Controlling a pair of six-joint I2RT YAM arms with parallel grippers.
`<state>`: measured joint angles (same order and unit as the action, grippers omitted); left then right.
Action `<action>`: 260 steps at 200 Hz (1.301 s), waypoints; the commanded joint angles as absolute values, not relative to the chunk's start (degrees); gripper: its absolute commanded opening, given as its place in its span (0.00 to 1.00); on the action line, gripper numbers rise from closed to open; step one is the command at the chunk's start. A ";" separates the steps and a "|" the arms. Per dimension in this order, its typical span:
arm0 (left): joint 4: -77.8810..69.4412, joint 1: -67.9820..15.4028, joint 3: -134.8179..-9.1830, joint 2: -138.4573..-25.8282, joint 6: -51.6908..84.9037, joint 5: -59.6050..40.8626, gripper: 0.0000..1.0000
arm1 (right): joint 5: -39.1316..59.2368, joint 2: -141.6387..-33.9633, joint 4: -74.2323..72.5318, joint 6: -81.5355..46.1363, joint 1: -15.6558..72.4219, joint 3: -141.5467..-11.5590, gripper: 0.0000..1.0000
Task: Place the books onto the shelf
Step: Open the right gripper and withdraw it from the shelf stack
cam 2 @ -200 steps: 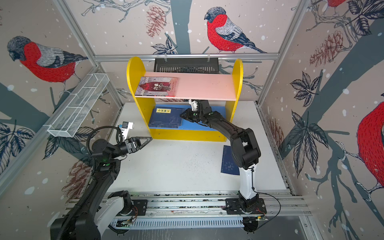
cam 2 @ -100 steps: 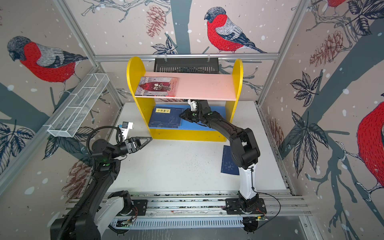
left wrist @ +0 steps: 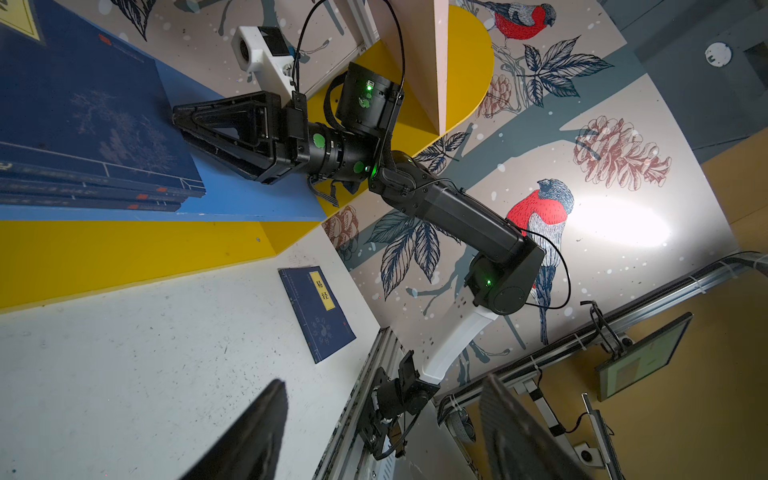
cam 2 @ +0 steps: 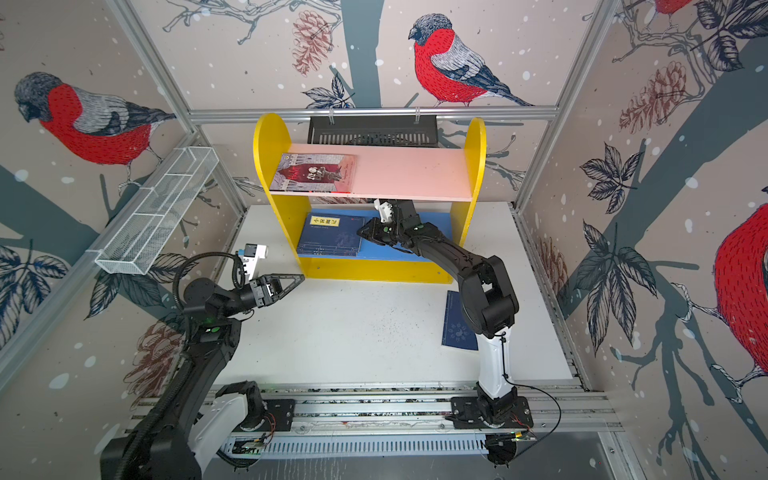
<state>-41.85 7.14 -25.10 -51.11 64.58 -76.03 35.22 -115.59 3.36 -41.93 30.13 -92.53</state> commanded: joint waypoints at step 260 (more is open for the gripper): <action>-36.94 7.15 -29.13 -52.03 60.19 -76.18 0.74 | 31.04 -101.28 -4.71 -44.82 29.22 -77.02 0.56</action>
